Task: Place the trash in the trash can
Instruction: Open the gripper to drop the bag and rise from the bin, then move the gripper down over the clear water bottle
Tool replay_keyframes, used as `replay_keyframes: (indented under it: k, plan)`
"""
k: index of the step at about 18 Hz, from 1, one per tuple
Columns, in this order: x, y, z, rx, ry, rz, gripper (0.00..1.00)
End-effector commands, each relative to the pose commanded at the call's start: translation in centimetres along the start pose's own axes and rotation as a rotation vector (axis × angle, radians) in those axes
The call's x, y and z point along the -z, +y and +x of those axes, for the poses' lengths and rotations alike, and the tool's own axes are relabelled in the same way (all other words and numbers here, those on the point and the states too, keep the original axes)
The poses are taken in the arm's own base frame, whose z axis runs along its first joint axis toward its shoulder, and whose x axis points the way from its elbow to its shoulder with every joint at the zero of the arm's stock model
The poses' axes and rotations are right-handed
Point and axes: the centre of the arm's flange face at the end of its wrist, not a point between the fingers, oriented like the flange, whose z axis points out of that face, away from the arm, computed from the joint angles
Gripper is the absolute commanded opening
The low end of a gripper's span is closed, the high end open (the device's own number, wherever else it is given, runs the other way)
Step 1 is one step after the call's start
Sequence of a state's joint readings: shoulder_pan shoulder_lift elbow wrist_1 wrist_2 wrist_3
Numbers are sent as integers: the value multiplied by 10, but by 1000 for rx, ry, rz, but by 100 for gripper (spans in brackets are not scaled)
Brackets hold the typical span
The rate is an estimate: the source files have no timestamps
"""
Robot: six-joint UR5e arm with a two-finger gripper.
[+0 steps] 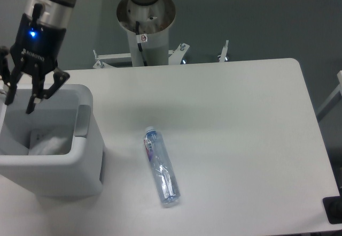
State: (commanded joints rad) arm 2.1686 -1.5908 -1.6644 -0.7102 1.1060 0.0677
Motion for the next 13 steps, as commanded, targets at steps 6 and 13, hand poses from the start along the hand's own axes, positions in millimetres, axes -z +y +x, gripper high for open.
replay_keyframes:
  k: [6, 13]
  plan:
    - [2, 2, -167, 277, -221, -3, 100]
    - [-89, 45, -256, 350, -350, -189, 100]
